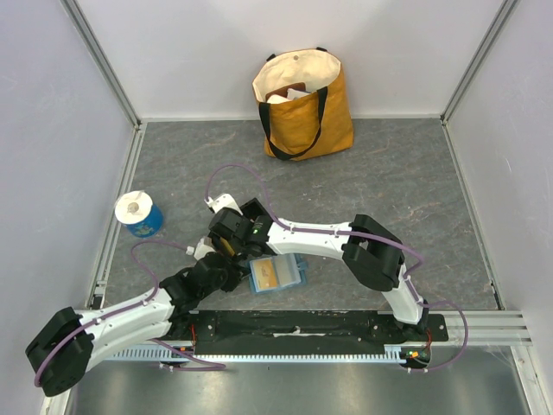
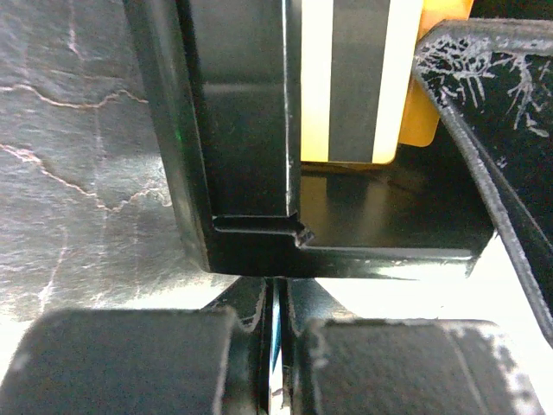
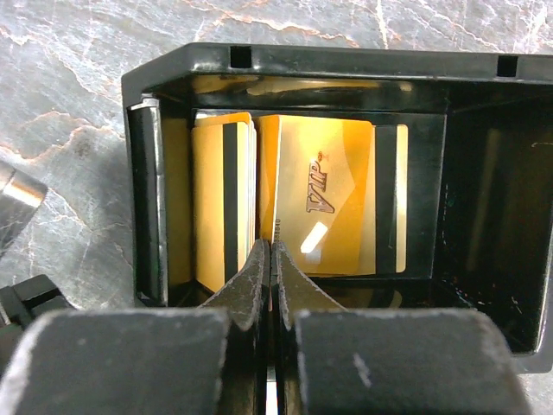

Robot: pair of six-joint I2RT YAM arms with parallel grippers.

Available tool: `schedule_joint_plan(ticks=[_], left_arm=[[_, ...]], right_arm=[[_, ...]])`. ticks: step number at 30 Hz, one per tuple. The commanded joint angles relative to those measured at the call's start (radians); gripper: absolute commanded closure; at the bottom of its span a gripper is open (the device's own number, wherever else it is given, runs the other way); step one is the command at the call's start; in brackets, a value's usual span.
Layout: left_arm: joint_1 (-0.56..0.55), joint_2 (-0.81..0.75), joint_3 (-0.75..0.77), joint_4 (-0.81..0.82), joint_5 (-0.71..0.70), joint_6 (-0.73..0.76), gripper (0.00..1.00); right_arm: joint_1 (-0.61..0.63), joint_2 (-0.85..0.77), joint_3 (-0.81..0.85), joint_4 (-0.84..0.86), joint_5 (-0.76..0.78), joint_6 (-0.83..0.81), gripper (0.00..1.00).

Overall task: Put the credit cards into the card holder
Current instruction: Move the storage box to the center of the board.

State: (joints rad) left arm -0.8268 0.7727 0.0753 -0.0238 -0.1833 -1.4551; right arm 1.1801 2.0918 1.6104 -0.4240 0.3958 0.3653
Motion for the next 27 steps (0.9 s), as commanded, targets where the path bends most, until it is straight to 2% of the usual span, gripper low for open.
schedule_joint_plan(ticks=[1,11,20,24,27], left_arm=[[0.003,-0.001,-0.032,-0.111,-0.042,0.01,0.98],[0.003,-0.019,-0.034,-0.125,-0.039,0.01,0.98],[0.003,-0.032,-0.043,-0.122,-0.041,0.004,0.98],[0.003,-0.036,-0.045,-0.123,-0.042,0.002,0.98],[0.002,-0.041,-0.045,-0.126,-0.041,0.004,0.98]], right_arm=[[-0.001,-0.027,-0.02,-0.022,0.049,-0.023,1.0],[0.027,0.027,0.028,-0.041,0.023,-0.037,1.0],[0.027,0.04,0.039,-0.021,-0.054,-0.052,0.93],[0.026,0.057,0.054,-0.024,-0.071,-0.051,0.97],[0.027,0.066,0.057,-0.03,-0.061,-0.051,0.96]])
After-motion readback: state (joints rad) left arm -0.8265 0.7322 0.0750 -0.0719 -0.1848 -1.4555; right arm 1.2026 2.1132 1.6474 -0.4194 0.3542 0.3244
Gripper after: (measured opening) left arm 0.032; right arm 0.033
